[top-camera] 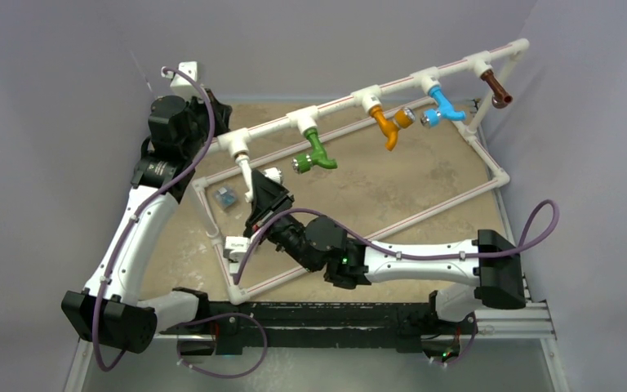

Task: Install the water faucets

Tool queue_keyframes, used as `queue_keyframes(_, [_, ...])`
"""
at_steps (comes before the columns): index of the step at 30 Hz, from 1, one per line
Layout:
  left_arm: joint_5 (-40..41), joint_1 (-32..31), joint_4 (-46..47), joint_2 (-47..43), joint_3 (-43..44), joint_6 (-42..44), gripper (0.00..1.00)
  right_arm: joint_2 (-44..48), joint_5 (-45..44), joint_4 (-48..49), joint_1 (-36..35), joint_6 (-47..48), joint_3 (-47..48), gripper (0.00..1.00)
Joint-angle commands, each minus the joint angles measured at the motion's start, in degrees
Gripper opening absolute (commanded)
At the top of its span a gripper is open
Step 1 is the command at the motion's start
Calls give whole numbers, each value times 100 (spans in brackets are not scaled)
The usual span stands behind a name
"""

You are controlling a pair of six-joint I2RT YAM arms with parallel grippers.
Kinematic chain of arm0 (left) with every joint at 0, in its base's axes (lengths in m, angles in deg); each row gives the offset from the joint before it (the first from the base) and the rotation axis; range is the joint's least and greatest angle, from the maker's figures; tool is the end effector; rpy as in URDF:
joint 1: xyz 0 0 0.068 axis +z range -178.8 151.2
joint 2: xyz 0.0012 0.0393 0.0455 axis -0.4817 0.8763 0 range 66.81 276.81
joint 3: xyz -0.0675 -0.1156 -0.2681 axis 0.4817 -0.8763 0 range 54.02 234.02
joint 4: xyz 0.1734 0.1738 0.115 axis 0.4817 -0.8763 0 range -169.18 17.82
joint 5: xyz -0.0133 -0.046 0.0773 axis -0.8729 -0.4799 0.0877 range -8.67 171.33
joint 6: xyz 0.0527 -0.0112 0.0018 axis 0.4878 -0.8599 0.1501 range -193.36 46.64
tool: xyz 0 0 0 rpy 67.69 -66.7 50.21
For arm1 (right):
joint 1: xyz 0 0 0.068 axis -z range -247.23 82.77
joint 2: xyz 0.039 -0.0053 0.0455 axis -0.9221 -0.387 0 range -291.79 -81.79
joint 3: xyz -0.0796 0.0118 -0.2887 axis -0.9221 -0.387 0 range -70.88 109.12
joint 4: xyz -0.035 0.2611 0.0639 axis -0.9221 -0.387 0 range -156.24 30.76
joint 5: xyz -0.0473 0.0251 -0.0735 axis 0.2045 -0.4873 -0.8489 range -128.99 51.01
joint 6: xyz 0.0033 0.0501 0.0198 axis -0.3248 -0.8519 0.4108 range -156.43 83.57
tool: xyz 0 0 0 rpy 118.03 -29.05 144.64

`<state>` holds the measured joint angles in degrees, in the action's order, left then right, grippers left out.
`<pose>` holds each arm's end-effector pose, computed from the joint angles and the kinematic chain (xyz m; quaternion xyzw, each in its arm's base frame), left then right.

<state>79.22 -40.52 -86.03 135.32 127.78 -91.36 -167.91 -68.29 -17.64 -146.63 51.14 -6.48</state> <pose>0.2643 -0.0562 0.4516 -0.0295 0.7575 -0.1807 0.6266 0.0831 0.3491 0.4015 -0.5287 0.2688 -0.2014 0.7795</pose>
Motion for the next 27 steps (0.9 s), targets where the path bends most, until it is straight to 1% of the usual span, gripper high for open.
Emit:
queue_keyframes(1, [-347, 47, -927, 154, -283, -28, 0, -141, -313, 803, -8, -2053, 369, 0])
queue_keyframes(2, [-353, 54, -927, 146, -283, -26, 0, -190, -427, 922, -22, -2939, 443, 0])
queue_keyframes(5, [-351, 73, -918, 128, -287, -28, 0, -293, -680, 1209, -23, -4975, 488, 0])
queue_keyframes(10, [-392, 74, -923, 136, -291, -45, 0, -333, -891, 1637, -19, -7914, 298, 0])
queue_keyframes(12, [-400, 74, -918, 136, -292, -46, 0, -273, -1003, 1980, 2, -9001, 111, 0])
queue_keyframes(14, [-398, 74, -913, 127, -292, -46, 0, -256, -1187, 2488, 16, -9860, -104, 0])
queue_keyframes(16, [-403, 74, -909, 123, -292, -46, 0, -276, -1352, 2711, 27, -10773, -207, 0])
queue_keyframes(21, [-396, 74, -905, 101, -300, -46, 0, -344, -1607, 2793, 158, -13411, -371, 0])
queue_keyframes(23, [-404, 74, -905, 109, -300, -46, 0, -390, -1646, 2780, 206, -14262, -435, 0])
queue_keyframes(25, [-420, 74, -902, 110, -298, -48, 0, -419, -1579, 2886, 239, -14830, -498, 0])
queue_keyframes(27, [-422, 74, -894, 110, -300, -53, 0, -431, -1543, 3139, 240, -15054, -540, 0])
